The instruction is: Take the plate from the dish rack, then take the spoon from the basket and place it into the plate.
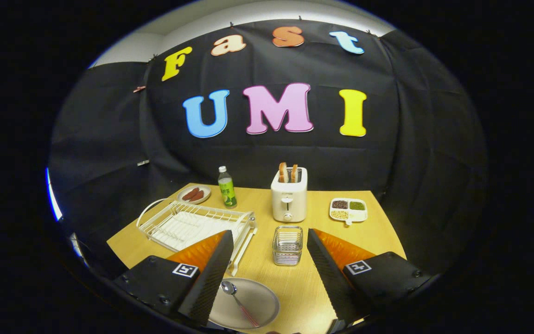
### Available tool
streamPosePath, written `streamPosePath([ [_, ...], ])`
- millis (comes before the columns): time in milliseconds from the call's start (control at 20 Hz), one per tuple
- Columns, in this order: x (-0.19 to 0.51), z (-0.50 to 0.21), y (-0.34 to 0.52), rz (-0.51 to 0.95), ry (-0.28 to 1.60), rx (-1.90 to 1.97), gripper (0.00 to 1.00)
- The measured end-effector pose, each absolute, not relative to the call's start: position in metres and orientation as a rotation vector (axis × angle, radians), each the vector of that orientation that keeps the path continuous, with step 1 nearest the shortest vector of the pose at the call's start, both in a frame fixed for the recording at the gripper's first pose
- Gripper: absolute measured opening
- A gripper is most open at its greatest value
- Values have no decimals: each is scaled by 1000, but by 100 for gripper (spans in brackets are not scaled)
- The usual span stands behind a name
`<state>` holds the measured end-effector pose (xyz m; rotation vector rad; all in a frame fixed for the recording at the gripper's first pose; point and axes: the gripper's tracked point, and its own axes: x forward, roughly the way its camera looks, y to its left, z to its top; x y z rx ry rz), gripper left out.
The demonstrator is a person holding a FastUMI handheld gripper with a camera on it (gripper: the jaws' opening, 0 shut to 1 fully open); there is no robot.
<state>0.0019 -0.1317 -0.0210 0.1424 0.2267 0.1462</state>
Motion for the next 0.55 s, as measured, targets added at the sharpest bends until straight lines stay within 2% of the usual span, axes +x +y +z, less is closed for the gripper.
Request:
streamPosePath([
  [250,-26,11,-141,-25,177,165,99],
  [550,-45,46,-143,-141,105,157,98],
])
